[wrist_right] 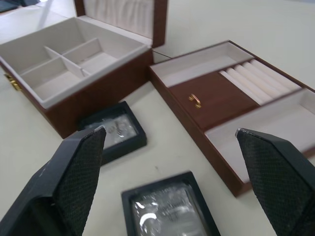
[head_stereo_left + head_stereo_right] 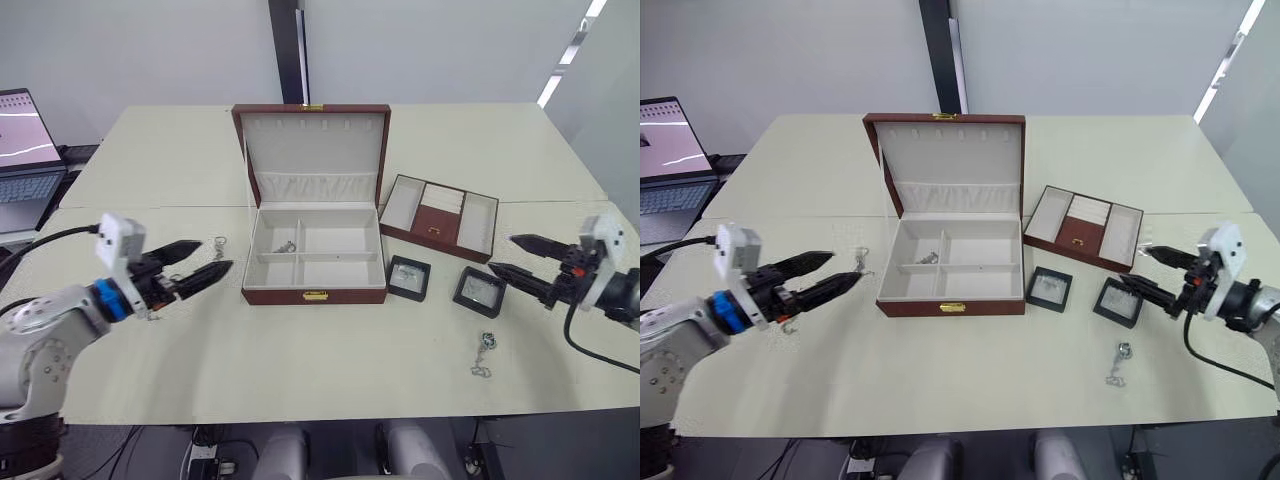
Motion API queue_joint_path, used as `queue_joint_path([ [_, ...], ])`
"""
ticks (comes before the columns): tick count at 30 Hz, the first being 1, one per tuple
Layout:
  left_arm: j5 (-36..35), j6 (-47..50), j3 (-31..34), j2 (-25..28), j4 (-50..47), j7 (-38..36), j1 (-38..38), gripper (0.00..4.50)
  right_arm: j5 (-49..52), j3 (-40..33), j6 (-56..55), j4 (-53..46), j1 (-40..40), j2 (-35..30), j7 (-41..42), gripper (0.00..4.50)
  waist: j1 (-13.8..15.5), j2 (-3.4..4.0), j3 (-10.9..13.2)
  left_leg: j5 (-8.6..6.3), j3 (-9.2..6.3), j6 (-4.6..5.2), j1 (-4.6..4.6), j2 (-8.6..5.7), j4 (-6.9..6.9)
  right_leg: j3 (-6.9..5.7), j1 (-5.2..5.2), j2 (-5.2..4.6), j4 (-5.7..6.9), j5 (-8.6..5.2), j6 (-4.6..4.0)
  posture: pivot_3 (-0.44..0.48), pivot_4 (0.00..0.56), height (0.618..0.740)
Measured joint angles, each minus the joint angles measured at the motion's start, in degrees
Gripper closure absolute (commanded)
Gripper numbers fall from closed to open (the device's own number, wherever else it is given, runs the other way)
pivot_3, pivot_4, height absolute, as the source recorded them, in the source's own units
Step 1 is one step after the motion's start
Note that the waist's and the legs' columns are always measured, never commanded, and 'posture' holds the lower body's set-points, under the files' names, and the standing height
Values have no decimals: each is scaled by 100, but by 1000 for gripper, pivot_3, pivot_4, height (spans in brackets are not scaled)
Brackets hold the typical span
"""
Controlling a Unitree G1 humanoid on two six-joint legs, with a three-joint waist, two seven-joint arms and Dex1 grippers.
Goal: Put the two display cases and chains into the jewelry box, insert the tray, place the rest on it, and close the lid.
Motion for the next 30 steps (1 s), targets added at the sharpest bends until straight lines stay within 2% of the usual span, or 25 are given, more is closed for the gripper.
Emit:
queue_joint_path([
  [6,592,-774,363,123,827,-81,567,21,-190,-104,-345,478,220,25,13,0,-2,0,0,0,2,0,2,1,0,2,0,-1,0,0,0,0,150,740],
  [14,1271,-1878,656,107,1986,148,696,21,-458,-103,-853,1233,121,89,5,0,-3,1,0,0,2,0,2,1,-1,2,0,-3,0,0,0,0,150,740],
  [21,1338,-2248,721,41,2356,260,651,21,-663,-78,-1201,1697,43,188,-2,0,-4,1,0,0,2,0,3,1,-1,1,0,-4,1,0,0,0,150,740],
  [30,1337,-2370,721,-6,2477,287,560,21,-673,-77,-1234,1755,12,189,3,0,-7,2,0,0,2,0,3,1,-1,1,0,-4,2,1,1,0,150,740],
])
